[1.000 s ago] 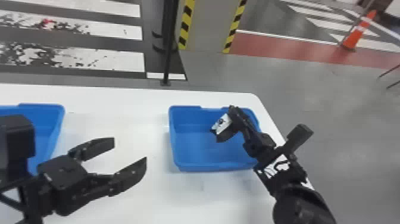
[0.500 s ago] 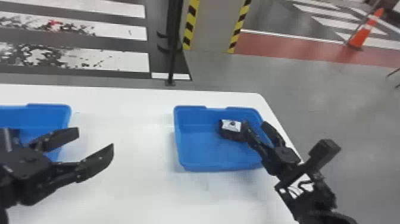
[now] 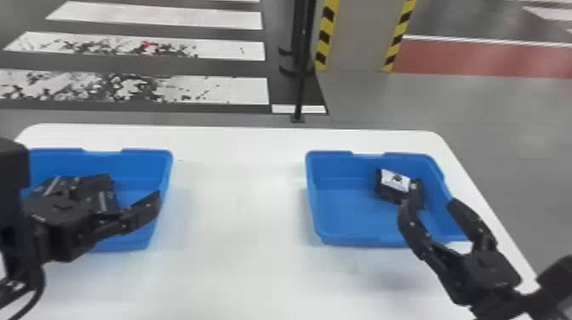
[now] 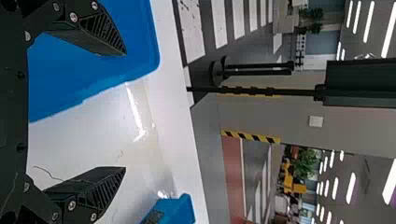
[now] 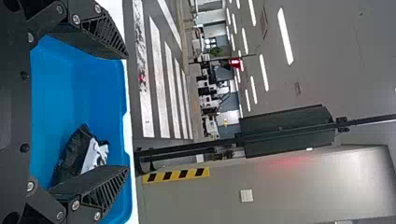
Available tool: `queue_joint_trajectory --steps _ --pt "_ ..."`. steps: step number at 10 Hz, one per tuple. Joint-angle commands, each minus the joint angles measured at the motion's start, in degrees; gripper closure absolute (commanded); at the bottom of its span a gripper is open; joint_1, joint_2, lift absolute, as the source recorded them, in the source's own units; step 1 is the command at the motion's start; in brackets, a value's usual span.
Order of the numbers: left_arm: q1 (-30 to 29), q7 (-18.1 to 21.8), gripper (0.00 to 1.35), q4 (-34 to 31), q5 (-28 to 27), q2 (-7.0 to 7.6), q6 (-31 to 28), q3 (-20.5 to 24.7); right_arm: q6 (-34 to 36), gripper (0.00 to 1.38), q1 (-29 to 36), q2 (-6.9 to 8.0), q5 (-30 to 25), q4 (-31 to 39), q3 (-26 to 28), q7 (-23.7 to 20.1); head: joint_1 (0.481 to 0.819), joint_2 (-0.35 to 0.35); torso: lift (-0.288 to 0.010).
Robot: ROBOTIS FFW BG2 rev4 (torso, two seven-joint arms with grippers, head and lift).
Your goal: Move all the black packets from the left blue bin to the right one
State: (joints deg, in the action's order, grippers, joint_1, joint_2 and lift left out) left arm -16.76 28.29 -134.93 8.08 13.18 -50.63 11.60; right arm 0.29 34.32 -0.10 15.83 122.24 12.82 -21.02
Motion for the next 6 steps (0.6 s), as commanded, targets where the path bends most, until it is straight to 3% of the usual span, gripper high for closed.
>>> queue_joint_trajectory --steps 1,4,6 --pt "2.28 -0.52 0.20 0.14 -4.88 0.00 -5.62 2.23 -0.02 0.20 1.82 0.15 0.51 1.58 -1.39 -0.16 0.695 -0.054 -0.185" --pt "7.34 -2.72 0.20 4.78 -11.39 0.35 -13.35 4.06 0.27 0.20 3.08 0.15 1.77 2.42 -2.53 -0.60 0.695 0.103 -0.185" --pt "11.84 -2.89 0.20 11.25 -12.42 0.79 -14.76 2.46 0.69 0.20 3.08 0.15 2.34 2.28 -3.22 -0.78 0.695 0.151 -0.185"
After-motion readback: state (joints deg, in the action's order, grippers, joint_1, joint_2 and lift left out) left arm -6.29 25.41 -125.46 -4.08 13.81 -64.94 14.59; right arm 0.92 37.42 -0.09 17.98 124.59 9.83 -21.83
